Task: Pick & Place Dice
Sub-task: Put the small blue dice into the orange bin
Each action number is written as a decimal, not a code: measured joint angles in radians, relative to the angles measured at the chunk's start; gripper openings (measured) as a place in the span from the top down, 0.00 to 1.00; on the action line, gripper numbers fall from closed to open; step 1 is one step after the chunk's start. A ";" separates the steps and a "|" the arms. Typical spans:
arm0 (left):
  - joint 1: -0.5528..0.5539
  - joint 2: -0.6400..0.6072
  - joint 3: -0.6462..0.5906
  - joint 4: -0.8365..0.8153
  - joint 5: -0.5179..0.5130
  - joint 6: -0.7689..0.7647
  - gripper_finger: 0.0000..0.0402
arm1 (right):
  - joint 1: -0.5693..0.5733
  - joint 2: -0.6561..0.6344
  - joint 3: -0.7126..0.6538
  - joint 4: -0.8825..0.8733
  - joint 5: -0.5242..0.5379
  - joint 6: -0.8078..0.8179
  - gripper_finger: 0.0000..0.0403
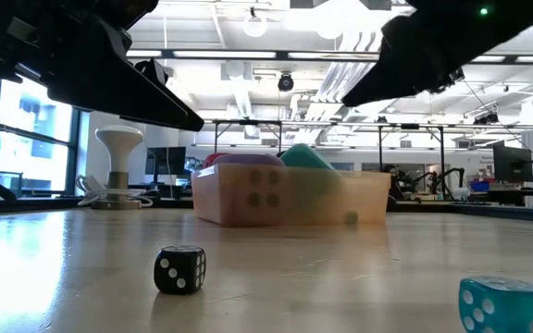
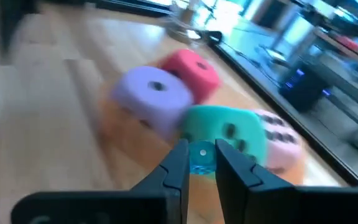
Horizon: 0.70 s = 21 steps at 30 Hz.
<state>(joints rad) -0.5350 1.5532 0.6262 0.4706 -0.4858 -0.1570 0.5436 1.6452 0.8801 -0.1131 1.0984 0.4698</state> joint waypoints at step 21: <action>0.000 0.000 -0.001 0.000 0.065 -0.025 0.50 | -0.358 -0.051 0.000 -0.203 -0.358 0.328 0.75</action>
<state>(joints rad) -0.5354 1.5528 0.6250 0.4706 -0.4206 -0.1822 0.1859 1.5944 0.8799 -0.3165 0.7405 0.7979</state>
